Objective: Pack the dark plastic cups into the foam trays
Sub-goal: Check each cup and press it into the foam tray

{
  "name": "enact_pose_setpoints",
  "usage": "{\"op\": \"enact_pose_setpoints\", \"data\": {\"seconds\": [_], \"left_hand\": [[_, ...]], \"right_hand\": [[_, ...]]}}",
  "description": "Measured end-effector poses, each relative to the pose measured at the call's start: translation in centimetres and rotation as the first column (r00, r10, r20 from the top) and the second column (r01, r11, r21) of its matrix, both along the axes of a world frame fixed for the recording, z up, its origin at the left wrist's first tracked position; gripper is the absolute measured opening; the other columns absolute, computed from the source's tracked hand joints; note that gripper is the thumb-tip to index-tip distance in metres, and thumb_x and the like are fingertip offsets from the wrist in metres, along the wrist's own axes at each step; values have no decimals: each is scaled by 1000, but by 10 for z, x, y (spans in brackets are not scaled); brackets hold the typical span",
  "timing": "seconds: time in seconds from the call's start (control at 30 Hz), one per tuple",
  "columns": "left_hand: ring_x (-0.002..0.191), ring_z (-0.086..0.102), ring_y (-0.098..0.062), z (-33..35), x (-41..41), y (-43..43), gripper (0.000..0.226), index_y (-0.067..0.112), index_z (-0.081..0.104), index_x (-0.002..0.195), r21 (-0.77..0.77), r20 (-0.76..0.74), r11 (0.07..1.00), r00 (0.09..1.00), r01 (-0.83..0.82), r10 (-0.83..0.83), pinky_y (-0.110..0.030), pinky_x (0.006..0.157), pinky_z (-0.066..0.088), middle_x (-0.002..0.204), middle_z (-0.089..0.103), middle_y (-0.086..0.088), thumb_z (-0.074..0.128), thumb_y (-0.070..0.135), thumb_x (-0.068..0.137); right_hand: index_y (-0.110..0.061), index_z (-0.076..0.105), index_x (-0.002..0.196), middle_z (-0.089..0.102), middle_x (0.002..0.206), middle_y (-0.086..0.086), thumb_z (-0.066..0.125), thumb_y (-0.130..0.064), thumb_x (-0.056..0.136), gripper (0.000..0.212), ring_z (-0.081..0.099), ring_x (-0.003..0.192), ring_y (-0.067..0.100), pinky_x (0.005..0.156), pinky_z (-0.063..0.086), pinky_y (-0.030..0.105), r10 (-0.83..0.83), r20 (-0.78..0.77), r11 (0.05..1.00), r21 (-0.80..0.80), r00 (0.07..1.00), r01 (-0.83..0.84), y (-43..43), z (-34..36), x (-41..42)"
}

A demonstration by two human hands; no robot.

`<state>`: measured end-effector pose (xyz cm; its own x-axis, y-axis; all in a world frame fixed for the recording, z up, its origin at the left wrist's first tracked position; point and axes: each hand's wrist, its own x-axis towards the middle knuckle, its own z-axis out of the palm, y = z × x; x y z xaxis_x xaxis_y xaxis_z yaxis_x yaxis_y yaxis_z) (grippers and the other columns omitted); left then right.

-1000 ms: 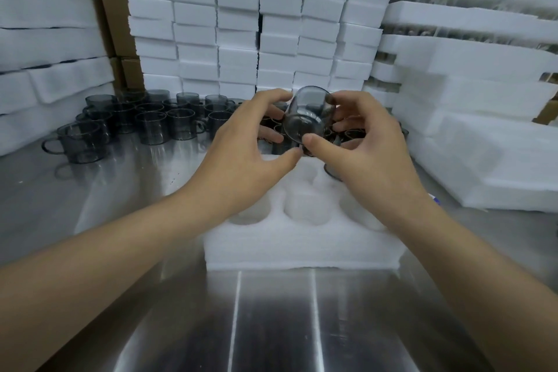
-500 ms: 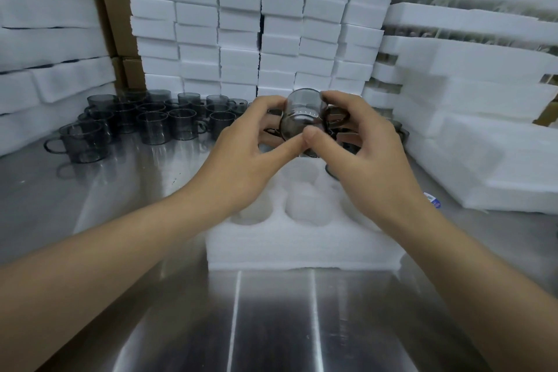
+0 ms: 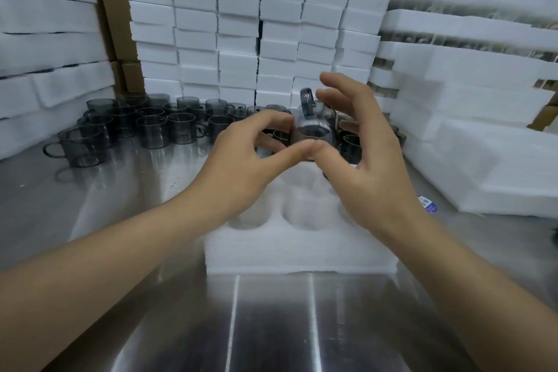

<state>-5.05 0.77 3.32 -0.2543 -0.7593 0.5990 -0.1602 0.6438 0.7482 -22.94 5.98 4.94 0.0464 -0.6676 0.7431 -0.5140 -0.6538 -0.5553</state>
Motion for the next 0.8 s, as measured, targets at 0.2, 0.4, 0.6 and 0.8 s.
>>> {"op": "enact_pose_setpoints", "data": {"seconds": [0.2, 0.4, 0.6, 0.8], "left_hand": [[103, 73, -5, 2, 1, 0, 30, 45, 73, 118, 58, 42, 998, 999, 16, -19, -23, 77, 50, 112, 78, 23, 58, 62, 98], [115, 70, -3, -3, 4, -11, 21, 38, 74, 119, 110, -89, 985, 985, -136, 146, -29, 103, 53, 119, 75, 21, 59, 30, 107], [103, 62, 18, -6, 7, -20, 39, 40, 76, 95, 219, -45, 951, 971, -219, 235, 2, 78, 40, 108, 74, 26, 57, 7, 102], [107, 71, -3, -3, 11, -25, 34, 29, 83, 97, 375, -3, 917, 989, -137, 149, -22, 92, 47, 102, 80, 14, 59, 5, 98]], "right_hand": [[-25, 63, 134, 77, 110, -6, 72, -30, 95, 40, 73, 109, 13, 99, 58, 42, 48, 181, 979, 185, 982, -82, -6, 2, -2], [-25, 68, 116, 55, 124, -18, 83, -22, 85, 34, 57, 125, 9, 107, 46, 27, -234, 21, 971, -39, 972, 234, -8, 0, -7], [-26, 71, 96, 62, 124, -13, 78, -29, 93, 8, 60, 121, 11, 97, 54, 39, -136, 58, 989, 61, 989, 133, -11, 2, -8], [-26, 72, 91, 65, 113, -20, 62, -36, 99, 16, 61, 110, 3, 87, 46, 15, -73, 54, 996, 65, 996, 69, -8, 4, -2]]}}
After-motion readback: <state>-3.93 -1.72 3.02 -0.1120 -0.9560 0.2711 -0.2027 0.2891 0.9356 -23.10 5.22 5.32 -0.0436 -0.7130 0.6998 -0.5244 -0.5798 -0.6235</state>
